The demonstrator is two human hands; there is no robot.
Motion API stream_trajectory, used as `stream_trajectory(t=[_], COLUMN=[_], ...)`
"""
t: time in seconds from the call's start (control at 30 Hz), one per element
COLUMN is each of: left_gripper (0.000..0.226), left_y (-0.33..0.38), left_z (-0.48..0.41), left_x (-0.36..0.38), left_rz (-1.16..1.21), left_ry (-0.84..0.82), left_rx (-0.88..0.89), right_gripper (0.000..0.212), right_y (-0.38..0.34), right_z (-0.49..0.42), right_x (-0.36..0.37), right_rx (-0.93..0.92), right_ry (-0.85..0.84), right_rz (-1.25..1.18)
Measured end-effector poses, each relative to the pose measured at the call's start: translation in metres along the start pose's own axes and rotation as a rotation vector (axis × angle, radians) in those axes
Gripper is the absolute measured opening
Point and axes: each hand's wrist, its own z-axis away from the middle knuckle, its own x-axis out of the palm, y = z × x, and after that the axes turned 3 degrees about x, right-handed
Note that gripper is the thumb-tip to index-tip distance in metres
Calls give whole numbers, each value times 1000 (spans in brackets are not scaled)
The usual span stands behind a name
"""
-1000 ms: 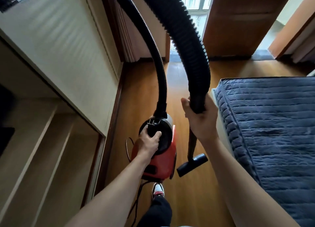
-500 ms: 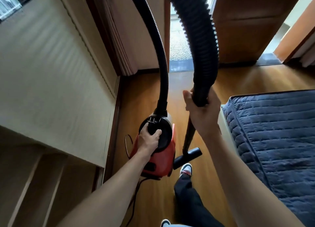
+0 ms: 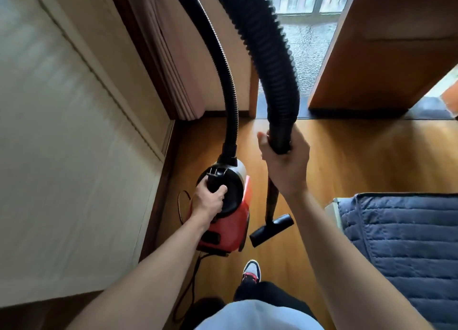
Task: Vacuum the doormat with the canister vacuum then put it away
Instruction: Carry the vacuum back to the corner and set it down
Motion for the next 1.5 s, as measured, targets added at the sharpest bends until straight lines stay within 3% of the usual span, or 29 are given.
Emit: stream_trajectory(t=[0.2,0.5,0.7,0.9,1.07,1.2,1.3,1.5], left_gripper=[12,9,10,13,10,18,12,15], left_y=[52,100,111,131,146,158,171,167], left_z=[-78,-202,-317,-416,-485,-528,-556,-614], left_x=[26,49,63,61,56,58,62,68], left_rz=[0,14,41,38,-35,-120,-130,-138], left_ry=[80,108,116,145,176,176,196,228], left_rx=[12,-3,-44,-109,-160,-173,-184,-230], right_gripper=[42,48,45,20,43,30,8,11], right_y=[26,83,145,187,214,235,256,303], right_z=[-97,-219,-310,-396,-462,-505,-531,-575], right_x=[17,62,117,171,211,231,242,271], right_rx=[-7,-9,7,35,42,42,24,34], right_ry=[-23,-56,-76,-108,-166,-173,-192,-199], right_rz=[-4,3,53,32,27,-25,-54,-28])
